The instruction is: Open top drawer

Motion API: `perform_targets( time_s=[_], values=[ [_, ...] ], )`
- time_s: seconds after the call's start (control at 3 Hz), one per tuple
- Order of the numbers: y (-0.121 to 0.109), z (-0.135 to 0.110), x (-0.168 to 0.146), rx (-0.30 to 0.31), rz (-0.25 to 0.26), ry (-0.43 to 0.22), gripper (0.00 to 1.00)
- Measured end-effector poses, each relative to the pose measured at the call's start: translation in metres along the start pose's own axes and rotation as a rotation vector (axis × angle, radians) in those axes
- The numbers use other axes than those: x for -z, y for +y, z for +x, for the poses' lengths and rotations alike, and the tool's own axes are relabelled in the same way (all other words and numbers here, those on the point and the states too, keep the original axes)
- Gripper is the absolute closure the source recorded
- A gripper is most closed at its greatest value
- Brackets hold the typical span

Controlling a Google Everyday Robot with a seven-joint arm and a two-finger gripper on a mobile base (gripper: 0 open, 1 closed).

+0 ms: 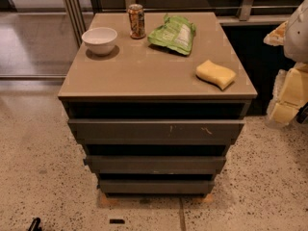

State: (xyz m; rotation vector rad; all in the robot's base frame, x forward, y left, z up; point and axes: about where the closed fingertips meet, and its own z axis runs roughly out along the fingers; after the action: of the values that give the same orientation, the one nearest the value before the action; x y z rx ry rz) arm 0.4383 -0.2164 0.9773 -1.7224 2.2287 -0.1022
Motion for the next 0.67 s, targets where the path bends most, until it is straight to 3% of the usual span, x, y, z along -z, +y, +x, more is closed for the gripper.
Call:
perform_targets(
  time_s=[0.67],
  values=[
    [0.0011, -0.0009, -0.0011, -0.008, 0.007, -0.016, 0.0]
  ],
)
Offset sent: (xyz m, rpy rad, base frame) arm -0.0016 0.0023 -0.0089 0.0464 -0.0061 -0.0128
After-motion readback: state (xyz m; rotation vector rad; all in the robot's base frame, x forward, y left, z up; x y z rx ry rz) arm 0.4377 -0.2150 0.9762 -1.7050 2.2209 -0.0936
